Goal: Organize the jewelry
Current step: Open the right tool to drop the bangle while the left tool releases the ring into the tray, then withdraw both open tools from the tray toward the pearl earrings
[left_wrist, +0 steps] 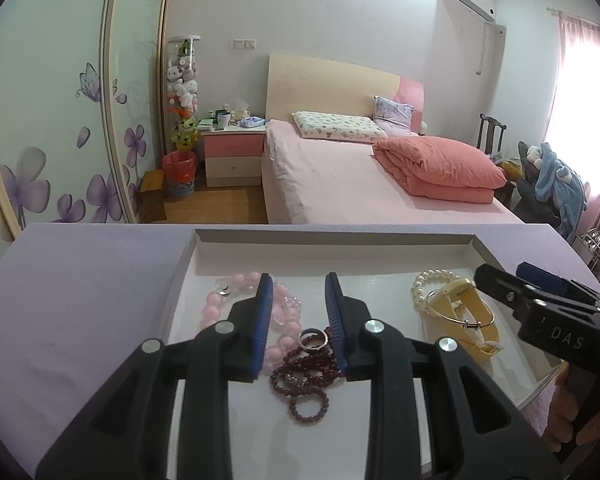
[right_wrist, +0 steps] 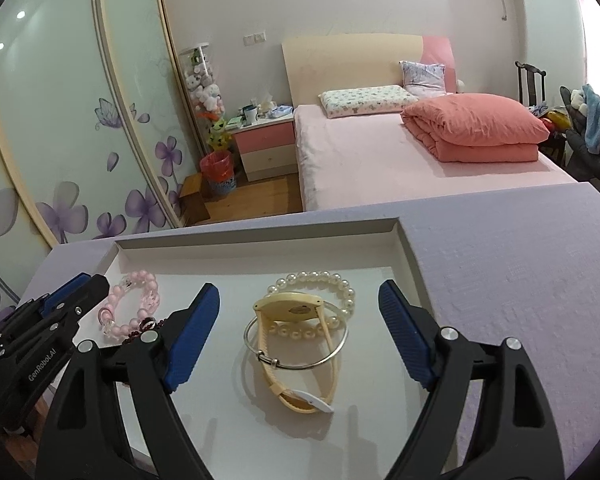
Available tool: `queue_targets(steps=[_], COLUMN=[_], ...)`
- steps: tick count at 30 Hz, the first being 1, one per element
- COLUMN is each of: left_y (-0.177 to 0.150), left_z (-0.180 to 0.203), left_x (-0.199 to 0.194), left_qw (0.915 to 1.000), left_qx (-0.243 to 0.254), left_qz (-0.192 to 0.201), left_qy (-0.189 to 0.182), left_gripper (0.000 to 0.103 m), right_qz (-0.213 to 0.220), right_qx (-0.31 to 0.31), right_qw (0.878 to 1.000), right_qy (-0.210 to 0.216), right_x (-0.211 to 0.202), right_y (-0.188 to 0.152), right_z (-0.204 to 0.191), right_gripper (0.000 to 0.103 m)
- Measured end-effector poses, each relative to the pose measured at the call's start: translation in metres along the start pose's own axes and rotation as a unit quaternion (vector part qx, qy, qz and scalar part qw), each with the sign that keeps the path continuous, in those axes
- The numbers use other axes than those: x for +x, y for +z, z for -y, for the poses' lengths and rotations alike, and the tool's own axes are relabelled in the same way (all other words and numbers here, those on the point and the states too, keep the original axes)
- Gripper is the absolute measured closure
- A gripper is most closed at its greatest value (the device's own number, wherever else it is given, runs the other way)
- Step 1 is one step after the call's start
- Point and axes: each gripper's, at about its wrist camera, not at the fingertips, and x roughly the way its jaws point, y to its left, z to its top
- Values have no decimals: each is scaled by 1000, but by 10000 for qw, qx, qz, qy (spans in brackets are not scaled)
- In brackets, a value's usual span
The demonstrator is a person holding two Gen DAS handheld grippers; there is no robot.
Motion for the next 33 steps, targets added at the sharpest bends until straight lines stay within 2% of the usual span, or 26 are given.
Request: queue_targets(steps=[10,17,25,33], left_y=[-3,-12,-41,-76], left_z=[-8,-17,-27,-35], left_x=[-17,-43,-94,-142], left_qw=[9999,9997,9995,9994], left_qx=[-43,-89,-108,-105], left_qz=[80,198,281,339], left_qy=[74,96,-13,-40], left_gripper=[73,63,52,44], right_qz=[110,278,396,201], right_qx=[-98,-251,-458,-533], right_qw=[9999,9993,9982,9984], right_qy=[-34,-25,44,62], right_x=[-10,-36,-80,-109], right_y=[-4,-16,-46,-83], right_z=[-3,-7,-6,3], right_gripper=[21,21,21,21])
